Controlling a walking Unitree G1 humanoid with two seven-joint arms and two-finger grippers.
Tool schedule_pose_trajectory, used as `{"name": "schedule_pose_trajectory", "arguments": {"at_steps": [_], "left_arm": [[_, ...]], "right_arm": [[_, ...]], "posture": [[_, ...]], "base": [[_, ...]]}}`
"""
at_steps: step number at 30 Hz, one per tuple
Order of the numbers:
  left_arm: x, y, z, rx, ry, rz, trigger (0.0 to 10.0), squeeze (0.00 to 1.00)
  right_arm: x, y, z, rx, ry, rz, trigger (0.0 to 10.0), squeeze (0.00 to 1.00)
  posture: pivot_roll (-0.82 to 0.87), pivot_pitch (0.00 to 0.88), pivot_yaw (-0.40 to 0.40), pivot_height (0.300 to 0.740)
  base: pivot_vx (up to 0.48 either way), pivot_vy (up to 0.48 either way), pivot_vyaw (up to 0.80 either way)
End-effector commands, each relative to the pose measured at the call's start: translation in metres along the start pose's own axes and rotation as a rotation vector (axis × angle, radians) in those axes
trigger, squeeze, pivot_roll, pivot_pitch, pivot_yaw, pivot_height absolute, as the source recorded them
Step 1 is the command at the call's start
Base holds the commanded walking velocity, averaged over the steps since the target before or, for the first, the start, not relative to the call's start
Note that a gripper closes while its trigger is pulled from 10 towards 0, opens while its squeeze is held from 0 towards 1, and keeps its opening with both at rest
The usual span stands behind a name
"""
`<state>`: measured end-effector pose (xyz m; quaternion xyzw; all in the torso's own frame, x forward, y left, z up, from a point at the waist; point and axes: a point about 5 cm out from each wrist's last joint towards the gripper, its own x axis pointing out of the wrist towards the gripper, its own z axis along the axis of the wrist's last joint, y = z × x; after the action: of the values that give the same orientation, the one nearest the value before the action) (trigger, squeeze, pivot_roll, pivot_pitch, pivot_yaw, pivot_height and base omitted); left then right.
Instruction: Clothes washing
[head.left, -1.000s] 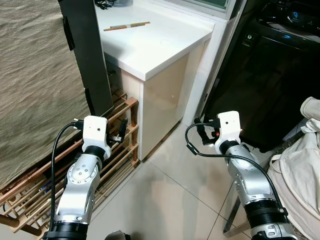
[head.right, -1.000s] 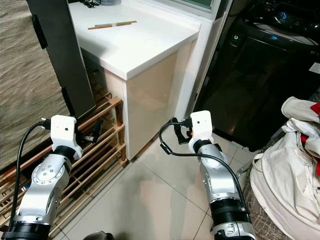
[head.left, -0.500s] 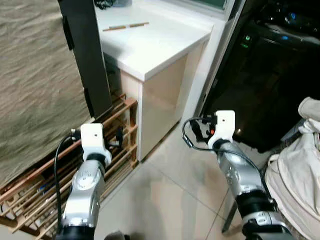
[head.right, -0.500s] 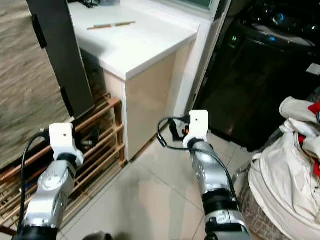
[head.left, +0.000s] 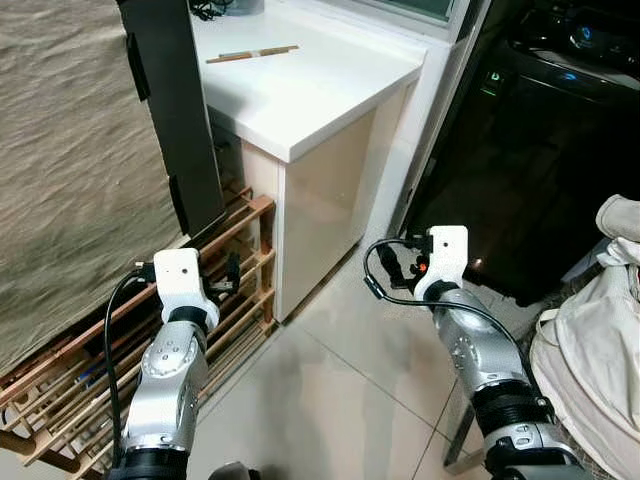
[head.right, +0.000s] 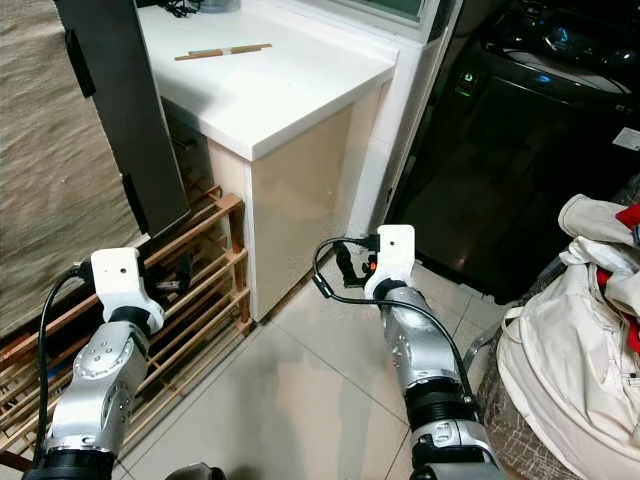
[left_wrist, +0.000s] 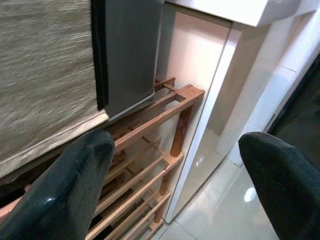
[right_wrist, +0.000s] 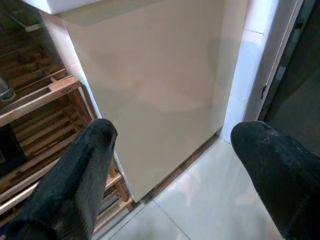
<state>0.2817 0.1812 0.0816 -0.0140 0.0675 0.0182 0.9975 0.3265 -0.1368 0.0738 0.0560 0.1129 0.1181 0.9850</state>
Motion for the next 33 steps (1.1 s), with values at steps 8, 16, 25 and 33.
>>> {"name": "schedule_pose_trajectory", "arguments": {"at_steps": [8, 16, 25, 33], "left_arm": [[0.006, -0.008, 0.007, 0.092, -0.027, -0.072, 10.0, 0.0], [0.009, -0.011, 0.007, 0.134, -0.038, -0.112, 10.0, 0.0], [0.006, -0.007, 0.005, 0.164, -0.037, -0.102, 10.0, 0.0], [0.001, -0.009, 0.012, 0.178, -0.095, -0.117, 10.0, 1.0]], "right_arm": [[-0.001, -0.003, -0.001, -0.079, 0.007, 0.0, 10.0, 0.0], [-0.002, -0.015, 0.004, -0.109, -0.042, -0.081, 10.0, 0.0], [-0.008, -0.032, 0.014, -0.107, -0.129, -0.189, 10.0, 0.0], [-0.011, -0.029, 0.011, -0.087, -0.155, -0.161, 10.0, 1.0]], "posture": [[0.02, 0.0, -0.042, 0.74], [0.0, 0.0, -0.037, 0.74], [0.01, 0.0, -0.046, 0.74], [0.01, 0.0, -0.051, 0.74]], "base": [[0.0, 0.0, -0.77], [0.0, 0.0, -0.76], [0.0, 0.0, -0.76], [0.0, 0.0, -0.18]]}}
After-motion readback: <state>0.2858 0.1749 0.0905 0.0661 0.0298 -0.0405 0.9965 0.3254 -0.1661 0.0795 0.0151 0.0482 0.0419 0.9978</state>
